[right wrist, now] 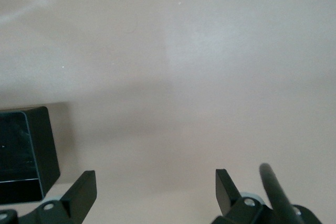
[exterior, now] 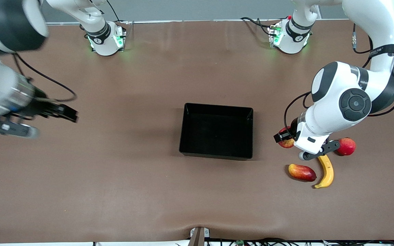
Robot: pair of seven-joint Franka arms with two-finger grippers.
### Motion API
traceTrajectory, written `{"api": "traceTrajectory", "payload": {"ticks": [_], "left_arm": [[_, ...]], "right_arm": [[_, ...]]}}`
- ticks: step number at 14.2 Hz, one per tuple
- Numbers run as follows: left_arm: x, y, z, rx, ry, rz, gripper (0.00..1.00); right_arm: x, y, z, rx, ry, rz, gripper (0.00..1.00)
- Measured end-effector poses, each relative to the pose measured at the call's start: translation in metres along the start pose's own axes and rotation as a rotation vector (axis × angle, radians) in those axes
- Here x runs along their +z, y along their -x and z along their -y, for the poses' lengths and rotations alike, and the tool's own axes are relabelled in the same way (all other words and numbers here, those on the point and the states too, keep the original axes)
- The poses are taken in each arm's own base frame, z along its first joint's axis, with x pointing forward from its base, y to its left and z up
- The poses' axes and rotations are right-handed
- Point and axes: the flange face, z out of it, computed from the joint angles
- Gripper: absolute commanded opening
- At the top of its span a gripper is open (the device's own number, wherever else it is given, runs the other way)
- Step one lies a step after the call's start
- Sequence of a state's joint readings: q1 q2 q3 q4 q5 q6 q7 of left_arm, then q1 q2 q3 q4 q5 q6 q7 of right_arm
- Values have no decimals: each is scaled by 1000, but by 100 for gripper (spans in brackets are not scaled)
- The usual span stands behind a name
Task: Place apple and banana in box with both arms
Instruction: 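Lift the apple with the left gripper while the right gripper withdraws, then carry the apple over the black tray with the left gripper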
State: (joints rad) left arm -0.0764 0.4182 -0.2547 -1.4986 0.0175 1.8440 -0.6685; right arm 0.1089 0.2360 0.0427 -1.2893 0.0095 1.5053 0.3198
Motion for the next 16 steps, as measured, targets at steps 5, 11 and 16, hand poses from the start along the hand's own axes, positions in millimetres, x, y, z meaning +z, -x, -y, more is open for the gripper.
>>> {"api": "traceTrajectory", "payload": {"ticks": [5, 11, 16], "left_arm": [[8, -3, -2, 2, 2, 3, 0], [47, -8, -24, 42, 27, -4, 0], [76, 30, -81, 70, 32, 1, 0]], "right_arm": [[-47, 25, -61, -29, -8, -56, 100], [-57, 46, -88, -138, 7, 22, 100], [-50, 60, -89, -149, 11, 39, 100]]}}
